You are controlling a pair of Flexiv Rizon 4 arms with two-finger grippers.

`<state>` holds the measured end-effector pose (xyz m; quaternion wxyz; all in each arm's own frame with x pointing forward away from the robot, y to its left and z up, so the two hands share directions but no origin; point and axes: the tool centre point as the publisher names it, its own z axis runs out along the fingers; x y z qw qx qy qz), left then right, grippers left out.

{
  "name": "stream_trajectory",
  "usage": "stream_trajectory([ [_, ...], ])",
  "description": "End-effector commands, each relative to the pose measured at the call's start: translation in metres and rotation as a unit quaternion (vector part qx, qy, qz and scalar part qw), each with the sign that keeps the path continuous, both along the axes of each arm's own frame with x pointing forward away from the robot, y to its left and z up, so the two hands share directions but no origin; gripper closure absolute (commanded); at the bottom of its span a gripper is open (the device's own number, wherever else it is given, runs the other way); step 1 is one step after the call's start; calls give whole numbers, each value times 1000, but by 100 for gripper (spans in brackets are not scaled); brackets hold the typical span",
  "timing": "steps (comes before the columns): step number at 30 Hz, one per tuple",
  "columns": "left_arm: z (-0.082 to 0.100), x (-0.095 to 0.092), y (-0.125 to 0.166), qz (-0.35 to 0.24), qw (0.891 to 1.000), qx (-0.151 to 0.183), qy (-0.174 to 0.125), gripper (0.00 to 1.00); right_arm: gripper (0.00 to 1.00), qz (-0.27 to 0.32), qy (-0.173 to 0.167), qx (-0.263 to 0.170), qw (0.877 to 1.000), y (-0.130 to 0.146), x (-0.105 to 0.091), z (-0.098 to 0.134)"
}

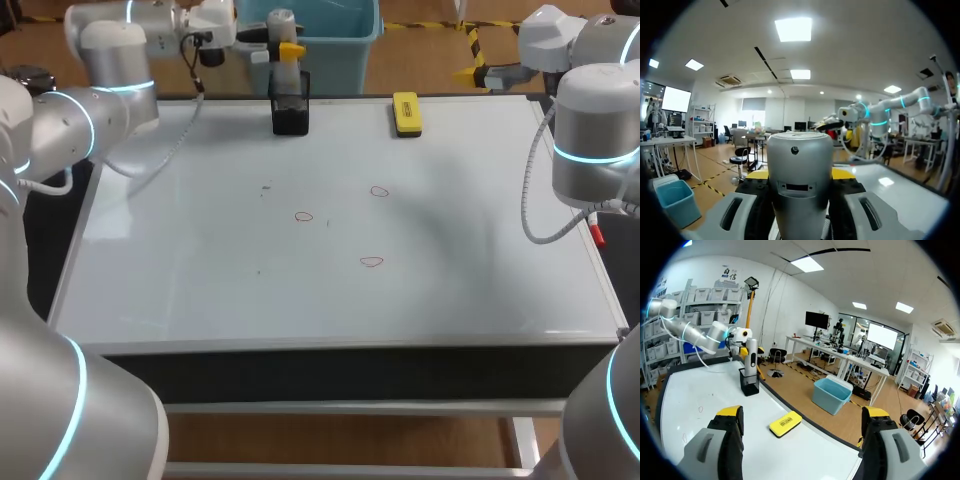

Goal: Pick up the inspection probe, press it on each red-marked spot on the whiteboard one by one, put down the probe, pick up the eraser, and wipe off all the red marks.

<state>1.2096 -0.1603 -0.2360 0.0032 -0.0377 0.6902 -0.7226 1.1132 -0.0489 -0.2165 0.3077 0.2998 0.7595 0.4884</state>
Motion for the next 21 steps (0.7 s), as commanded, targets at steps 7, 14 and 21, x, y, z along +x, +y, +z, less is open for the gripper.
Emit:
stream_trajectory([
  [7, 44, -13, 1, 37, 999, 24, 5, 100, 0, 0, 1, 0, 1000, 0, 0, 0],
  [14, 66, -20, 6, 36, 999, 21, 1, 100, 0, 0, 1, 0, 1000, 0, 0, 0],
  [21, 91, -29, 19, 47, 999, 9, -9, 100, 0, 0, 1, 0, 1000, 0, 0, 0],
])
